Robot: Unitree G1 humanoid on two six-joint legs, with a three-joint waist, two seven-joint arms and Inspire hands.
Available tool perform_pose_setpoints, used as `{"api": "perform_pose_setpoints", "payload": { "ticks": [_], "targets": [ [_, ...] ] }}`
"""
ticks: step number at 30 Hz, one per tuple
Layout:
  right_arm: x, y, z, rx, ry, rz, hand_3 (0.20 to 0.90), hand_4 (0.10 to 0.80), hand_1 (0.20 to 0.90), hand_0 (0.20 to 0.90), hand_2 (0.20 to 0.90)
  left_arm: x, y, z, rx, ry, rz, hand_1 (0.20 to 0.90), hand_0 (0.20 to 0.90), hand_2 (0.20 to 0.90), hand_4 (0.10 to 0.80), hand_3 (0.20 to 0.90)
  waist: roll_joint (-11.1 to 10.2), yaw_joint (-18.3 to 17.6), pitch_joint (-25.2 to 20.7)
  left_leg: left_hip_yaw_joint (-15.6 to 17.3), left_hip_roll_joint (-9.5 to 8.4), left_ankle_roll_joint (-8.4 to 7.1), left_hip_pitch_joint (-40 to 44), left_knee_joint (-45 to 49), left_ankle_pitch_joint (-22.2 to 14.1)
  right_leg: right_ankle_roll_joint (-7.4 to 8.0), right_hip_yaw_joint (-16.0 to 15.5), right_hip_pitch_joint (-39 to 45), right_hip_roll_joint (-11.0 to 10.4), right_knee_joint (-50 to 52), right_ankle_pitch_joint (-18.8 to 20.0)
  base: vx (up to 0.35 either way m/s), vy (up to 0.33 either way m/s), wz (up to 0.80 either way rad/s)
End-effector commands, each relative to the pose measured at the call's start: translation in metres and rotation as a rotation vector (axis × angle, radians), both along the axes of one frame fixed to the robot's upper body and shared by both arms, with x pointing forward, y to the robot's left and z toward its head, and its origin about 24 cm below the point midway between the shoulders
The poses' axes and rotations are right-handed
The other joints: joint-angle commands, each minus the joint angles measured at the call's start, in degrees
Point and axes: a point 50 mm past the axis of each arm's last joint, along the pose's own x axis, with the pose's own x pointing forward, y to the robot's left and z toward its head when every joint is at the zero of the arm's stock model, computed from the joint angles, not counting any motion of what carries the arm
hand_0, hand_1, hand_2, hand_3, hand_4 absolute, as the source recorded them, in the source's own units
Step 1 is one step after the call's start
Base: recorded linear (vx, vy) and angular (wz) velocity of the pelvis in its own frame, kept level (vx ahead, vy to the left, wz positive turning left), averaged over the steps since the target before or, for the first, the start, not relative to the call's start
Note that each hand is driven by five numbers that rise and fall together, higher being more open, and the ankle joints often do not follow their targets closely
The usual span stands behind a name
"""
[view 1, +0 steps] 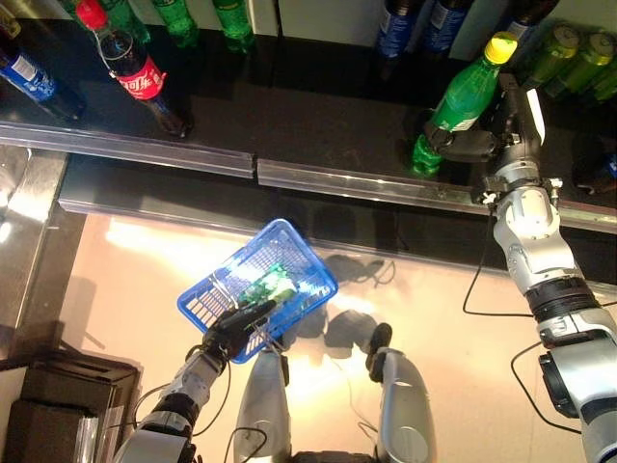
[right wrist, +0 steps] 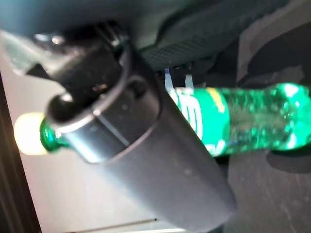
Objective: Pick up the drink and place into the basket.
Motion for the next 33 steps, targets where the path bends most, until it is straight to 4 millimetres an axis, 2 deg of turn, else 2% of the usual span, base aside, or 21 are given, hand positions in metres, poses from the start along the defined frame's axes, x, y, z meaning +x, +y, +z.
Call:
{"api": "perform_pose_setpoints", "payload": {
  "ticks": [1, 7, 8, 9, 10, 33],
  "targets": [
    [-0.007, 0.0, 0.074, -0.041, -0.235, 0.021, 0.9, 0.8, 0.9, 0.9, 0.9, -0.024, 0.004, -0.009, 0.011, -0.002, -0.123, 0.3, 0.3, 0.3, 0.1, 0.2, 0.0, 1.7, -3.4, 0.5, 0.17, 2.24, 0.9, 0.0, 1.7, 3.36, 2.2, 1.9, -2.1, -1.9, 1.4, -0.007, 0.008, 0.1],
    [-0.003, 0.012, 0.079, -0.045, -0.226, 0.066, 0.9, 0.8, 0.9, 0.9, 0.9, -0.022, 0.002, -0.009, 0.014, -0.004, -0.139, 0.3, 0.3, 0.3, 0.1, 0.2, 0.1, 2.2, -3.4, 0.4, -0.02, 2.27, 1.0, -0.4, 1.8, 3.35, 1.7, 2.0, -2.4, -2.0, 1.4, 0.003, 0.005, 0.06],
    [-0.002, 0.014, 0.08, -0.044, -0.227, 0.07, 0.683, 0.583, 0.714, 0.714, 0.714, -0.022, 0.002, -0.008, 0.014, -0.004, -0.141, 0.3, 0.3, 0.3, 0.1, 0.2, 0.2, 2.2, -3.4, 0.4, -0.01, 2.27, 1.0, -0.4, 1.8, 3.33, 1.7, 2.0, -2.4, -2.0, 1.3, 0.0, 0.0, 0.0],
    [-0.002, 0.015, 0.08, -0.043, -0.228, 0.077, 0.683, 0.583, 0.714, 0.714, 0.714, -0.021, 0.001, -0.008, 0.015, -0.005, -0.144, 0.3, 0.3, 0.3, 0.1, 0.2, 0.2, 2.2, -3.3, 0.4, -0.03, 2.28, 1.0, -0.4, 1.8, 3.33, 1.6, 2.0, -2.4, -2.0, 1.3, 0.0, 0.0, 0.0],
    [-0.001, 0.018, 0.08, -0.038, -0.227, 0.093, 0.2, 0.1, 0.3, 0.3, 0.3, -0.02, 0.0, -0.007, 0.019, -0.006, -0.149, 0.3, 0.3, 0.3, 0.1, 0.2, 0.2, 2.3, -3.3, 0.4, -0.06, 2.28, 0.9, -0.4, 1.8, 3.33, 1.6, 2.0, -2.4, -2.0, 1.3, 0.0, 0.0, 0.0],
    [-0.003, 0.025, 0.084, -0.028, -0.27, 0.099, 0.2, 0.1, 0.3, 0.3, 0.3, -0.017, -0.004, -0.006, 0.018, -0.023, -0.168, 0.3, 0.3, 0.3, 0.1, 0.2, 0.7, 2.0, -2.7, 1.0, -0.47, 2.5, 0.7, -0.7, 1.8, 3.21, 1.2, 1.8, -2.5, -2.4, 1.5, 0.0, 0.0, 0.0]
  ]
}}
